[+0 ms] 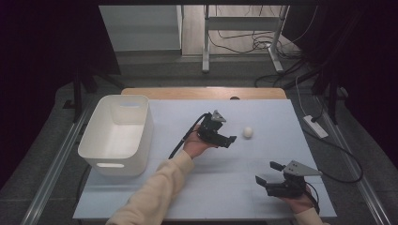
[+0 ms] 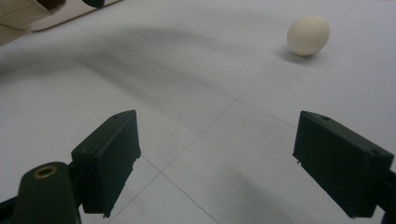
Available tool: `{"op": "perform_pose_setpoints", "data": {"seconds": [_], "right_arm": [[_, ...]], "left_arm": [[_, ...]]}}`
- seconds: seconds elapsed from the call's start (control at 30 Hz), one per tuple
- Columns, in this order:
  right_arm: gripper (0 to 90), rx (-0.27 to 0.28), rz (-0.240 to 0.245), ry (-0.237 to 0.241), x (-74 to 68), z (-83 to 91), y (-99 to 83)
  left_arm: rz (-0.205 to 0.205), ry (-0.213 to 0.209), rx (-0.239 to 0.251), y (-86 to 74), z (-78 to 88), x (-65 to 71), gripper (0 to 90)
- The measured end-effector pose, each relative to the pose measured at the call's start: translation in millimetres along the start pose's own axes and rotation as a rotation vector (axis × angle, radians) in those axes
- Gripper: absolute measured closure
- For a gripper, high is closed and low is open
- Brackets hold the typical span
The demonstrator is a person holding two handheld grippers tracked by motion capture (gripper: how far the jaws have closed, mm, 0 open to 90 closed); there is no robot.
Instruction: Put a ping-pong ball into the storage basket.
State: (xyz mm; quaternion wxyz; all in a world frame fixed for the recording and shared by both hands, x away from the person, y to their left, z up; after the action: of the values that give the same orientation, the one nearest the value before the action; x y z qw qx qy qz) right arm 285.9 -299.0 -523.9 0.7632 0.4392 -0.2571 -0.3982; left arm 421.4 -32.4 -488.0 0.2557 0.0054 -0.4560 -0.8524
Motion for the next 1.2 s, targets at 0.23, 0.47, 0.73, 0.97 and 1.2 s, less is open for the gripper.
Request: {"op": "perform_pose_setpoints", "data": {"seconds": [0.23, 0.47, 0.73, 0.97, 1.2], "right_arm": [[14.4, 0.002, -0.003, 0.001, 0.4, 0.3, 0.0], [14.3, 0.004, -0.004, 0.003, 0.8, 0.5, -0.1], [14.4, 0.004, -0.004, 0.003, 1.0, 0.4, -0.2], [14.3, 0.002, -0.003, 0.002, 1.2, 0.2, -0.3], [14.3, -0.002, -0.006, 0.004, 1.3, -0.7, -0.5]], "left_arm": [[-0.003, -0.002, -0.002, 3.7, -5.9, -0.2, 12.2], [-0.006, -0.003, -0.007, 5.9, -11.0, -1.0, 12.3], [-0.006, -0.006, -0.011, 9.7, -17.3, -2.3, 12.5], [-0.011, -0.009, -0.021, 11.3, -23.9, -3.4, 12.5], [-0.013, -0.01, -0.024, 14.2, -30.7, -3.2, 12.8]]}}
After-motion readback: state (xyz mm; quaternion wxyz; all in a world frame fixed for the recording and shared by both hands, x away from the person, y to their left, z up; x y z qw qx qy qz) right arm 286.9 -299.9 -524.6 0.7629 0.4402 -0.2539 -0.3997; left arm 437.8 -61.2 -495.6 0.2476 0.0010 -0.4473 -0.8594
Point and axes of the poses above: each handheld gripper's, and its own axes: z roughly backward along the jaws, y roughly out of its top, x roughly to its right, the point moved 2 cm from there along -z, roughly forward along the jaws, and after that the axes turned 13 degrees about -y, right-handed, at the moved point
